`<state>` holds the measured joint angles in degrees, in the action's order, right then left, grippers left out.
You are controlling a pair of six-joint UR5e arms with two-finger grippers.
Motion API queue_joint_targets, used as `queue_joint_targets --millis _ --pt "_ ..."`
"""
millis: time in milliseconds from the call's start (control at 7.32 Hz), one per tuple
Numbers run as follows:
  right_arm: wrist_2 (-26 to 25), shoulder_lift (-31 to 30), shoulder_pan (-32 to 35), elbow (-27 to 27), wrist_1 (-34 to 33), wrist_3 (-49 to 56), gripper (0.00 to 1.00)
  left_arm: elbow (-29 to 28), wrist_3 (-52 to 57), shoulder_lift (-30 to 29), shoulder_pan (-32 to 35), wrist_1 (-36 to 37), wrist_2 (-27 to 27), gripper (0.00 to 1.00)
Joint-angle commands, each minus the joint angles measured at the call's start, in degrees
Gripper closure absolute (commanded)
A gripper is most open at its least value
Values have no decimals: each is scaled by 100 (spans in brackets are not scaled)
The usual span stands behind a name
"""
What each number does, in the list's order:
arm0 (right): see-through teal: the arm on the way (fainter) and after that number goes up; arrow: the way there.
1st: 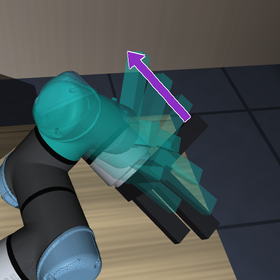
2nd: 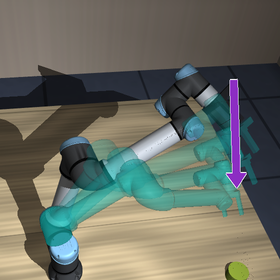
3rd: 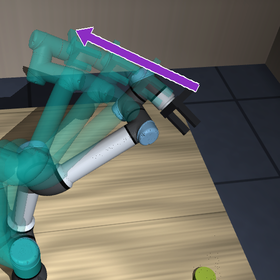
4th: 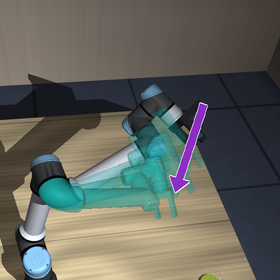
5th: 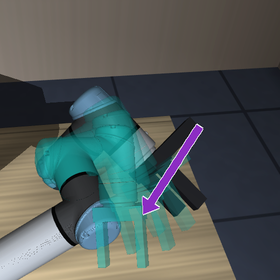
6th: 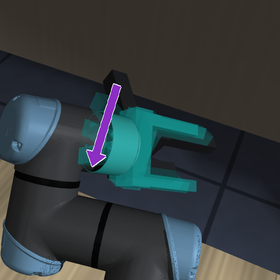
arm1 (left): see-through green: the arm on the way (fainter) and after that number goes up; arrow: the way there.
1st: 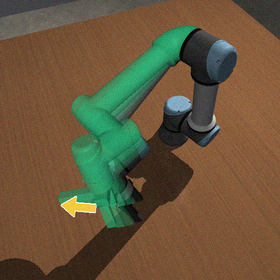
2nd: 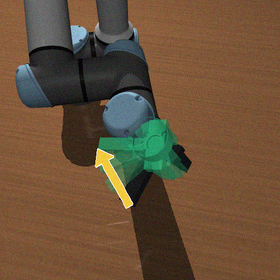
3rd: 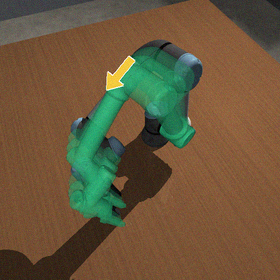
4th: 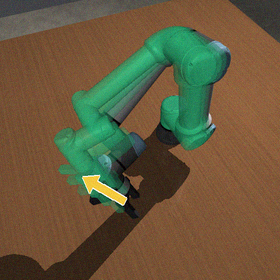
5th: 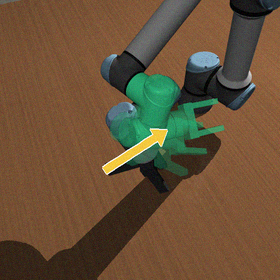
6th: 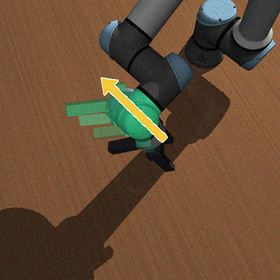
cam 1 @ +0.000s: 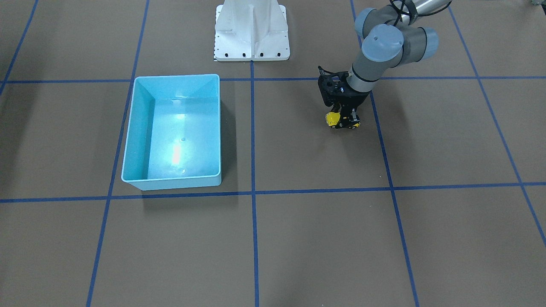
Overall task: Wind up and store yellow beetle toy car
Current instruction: 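Press the left gripper on the car and drag it backward to wind it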
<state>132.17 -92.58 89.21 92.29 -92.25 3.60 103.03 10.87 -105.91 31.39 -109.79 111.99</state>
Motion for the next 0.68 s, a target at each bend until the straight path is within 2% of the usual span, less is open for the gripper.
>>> queue_joint_targets --millis 0,410,546 --pt "-16 -101 0 -97 31 -8 0 -46 20 1 -1 -25 7 79" --pt "-68 -23 0 -132 66 -34 0 -46 21 219 8 -278 15 79" --pt "-104 -49 0 -133 319 -17 0 -46 21 273 8 -323 33 79"
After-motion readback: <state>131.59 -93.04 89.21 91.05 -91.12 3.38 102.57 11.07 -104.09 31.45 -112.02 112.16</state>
